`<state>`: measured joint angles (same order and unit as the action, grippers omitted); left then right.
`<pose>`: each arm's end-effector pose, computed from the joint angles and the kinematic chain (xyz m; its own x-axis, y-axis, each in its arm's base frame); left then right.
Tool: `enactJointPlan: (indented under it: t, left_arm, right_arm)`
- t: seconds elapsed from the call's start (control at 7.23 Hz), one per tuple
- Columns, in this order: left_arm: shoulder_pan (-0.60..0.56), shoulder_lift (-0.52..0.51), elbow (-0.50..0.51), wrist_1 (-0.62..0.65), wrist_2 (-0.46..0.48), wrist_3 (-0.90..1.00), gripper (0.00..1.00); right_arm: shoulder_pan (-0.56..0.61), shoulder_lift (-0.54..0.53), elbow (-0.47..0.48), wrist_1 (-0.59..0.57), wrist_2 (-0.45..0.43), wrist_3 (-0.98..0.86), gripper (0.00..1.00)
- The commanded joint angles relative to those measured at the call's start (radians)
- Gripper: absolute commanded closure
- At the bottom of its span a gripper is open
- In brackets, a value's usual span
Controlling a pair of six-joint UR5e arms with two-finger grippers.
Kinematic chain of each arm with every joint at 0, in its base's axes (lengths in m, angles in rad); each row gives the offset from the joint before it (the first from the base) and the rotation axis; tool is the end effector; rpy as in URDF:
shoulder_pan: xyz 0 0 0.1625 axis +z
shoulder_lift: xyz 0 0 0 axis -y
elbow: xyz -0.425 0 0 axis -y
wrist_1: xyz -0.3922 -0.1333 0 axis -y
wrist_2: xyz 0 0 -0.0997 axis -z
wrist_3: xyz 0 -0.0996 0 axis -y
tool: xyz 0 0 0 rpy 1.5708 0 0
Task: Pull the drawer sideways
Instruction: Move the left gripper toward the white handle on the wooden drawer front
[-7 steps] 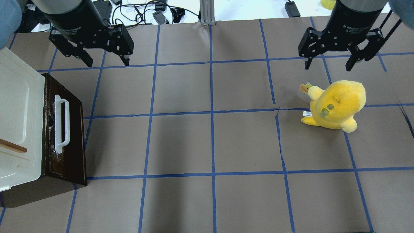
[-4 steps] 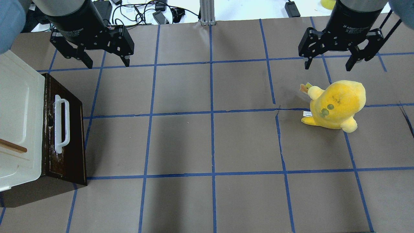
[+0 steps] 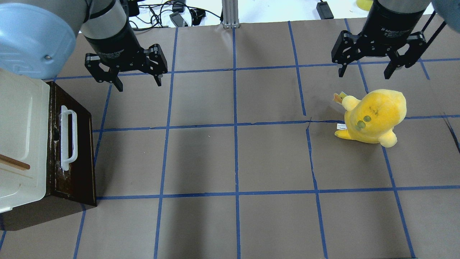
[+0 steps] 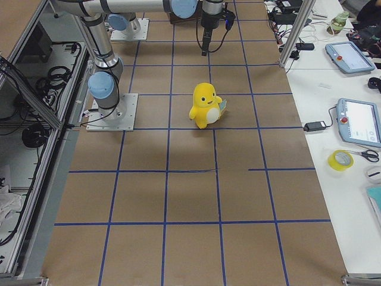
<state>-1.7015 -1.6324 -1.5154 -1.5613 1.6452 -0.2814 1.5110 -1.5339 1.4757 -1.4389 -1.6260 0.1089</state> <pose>-0.1924 -0.4976 0.4853 -0.9861 -0.1507 -0.0705 -0.1494 0.9885 -0.0238 0.0977 -0.5061 0.5035 -0.9846 0.1635 0.0627 0.1676 0.9836 0.0672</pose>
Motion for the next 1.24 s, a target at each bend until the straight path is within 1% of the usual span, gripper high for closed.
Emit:
enactJointPlan:
  t: [0.0, 0.14, 0.28, 0.41, 0.69, 0.83, 0.97, 1.11]
  left_arm:
    - [-0.113, -0.029, -0.014, 0.037, 0.109, -0.109, 0.09]
    - [-0.16, -0.055, -0.031, 0.049, 0.173, -0.167, 0.09]
    - [-0.208, -0.088, -0.054, 0.049, 0.258, -0.236, 0.08]
    - [-0.245, -0.113, -0.101, 0.047, 0.366, -0.24, 0.07]
    - [-0.248, -0.165, -0.227, 0.047, 0.627, -0.251, 0.01]
    - [-0.248, -0.19, -0.258, 0.035, 0.762, -0.246, 0.0]
    - [-0.231, -0.21, -0.273, -0.001, 0.851, -0.246, 0.0]
    - [-0.183, -0.234, -0.293, -0.034, 0.92, -0.248, 0.0]
  right_arm:
    - [0.0, 0.0, 0.0, 0.0, 0.0, 0.0, 0.0]
    - [0.0, 0.0, 0.0, 0.0, 0.0, 0.0, 0.0]
    - [0.0, 0.0, 0.0, 0.0, 0.0, 0.0, 0.0]
    - [0.0, 0.0, 0.0, 0.0, 0.0, 0.0, 0.0]
    - [0.0, 0.0, 0.0, 0.0, 0.0, 0.0, 0.0]
    - [0.0, 0.0, 0.0, 0.0, 0.0, 0.0, 0.0]
    - [0.0, 0.0, 0.0, 0.0, 0.0, 0.0, 0.0]
    - [0.0, 0.0, 0.0, 0.0, 0.0, 0.0, 0.0]
